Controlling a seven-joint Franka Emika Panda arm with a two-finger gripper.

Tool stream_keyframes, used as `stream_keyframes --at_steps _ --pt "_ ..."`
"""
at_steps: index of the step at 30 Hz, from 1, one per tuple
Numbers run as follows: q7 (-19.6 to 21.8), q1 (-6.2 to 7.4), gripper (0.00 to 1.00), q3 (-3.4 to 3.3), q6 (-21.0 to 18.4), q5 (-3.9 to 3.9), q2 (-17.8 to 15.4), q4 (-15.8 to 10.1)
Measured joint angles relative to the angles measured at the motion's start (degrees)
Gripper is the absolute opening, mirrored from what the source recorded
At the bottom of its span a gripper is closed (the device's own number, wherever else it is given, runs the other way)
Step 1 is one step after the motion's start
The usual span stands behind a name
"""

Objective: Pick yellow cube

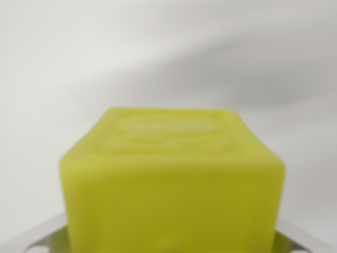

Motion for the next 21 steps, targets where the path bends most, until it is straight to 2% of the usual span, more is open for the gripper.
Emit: stream_keyframes --at_steps 21 --pt "-0.3 0.03 0.0 0.0 -8.8 0.35 -7.4 1.4"
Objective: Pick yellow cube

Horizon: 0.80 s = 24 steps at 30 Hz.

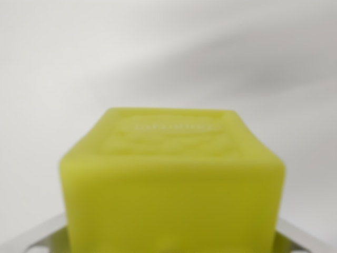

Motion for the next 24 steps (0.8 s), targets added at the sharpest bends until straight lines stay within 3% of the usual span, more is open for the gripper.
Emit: stream_keyframes --at_steps 24 --pt "-0.2 0.0 0.0 0.0 -9.8 0.19 -6.5 3.2"
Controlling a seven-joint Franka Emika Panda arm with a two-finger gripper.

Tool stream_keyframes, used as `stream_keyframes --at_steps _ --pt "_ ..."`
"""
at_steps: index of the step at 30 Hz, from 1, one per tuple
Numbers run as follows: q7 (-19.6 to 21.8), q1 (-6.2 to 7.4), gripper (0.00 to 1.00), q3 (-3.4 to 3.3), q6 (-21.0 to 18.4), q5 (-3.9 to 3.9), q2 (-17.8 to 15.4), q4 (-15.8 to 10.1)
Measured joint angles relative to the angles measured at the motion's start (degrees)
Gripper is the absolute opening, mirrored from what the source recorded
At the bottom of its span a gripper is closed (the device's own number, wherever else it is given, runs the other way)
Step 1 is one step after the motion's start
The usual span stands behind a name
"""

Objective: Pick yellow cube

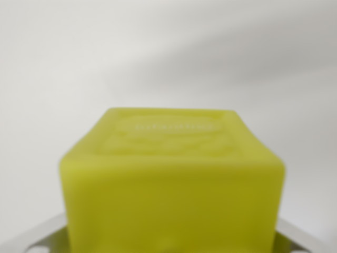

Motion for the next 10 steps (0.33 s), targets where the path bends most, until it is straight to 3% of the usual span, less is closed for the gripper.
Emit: stream_keyframes --at_steps 10 --pt "0.0 0.0 0.0 0.0 -0.4 0.01 -0.2 0.2"
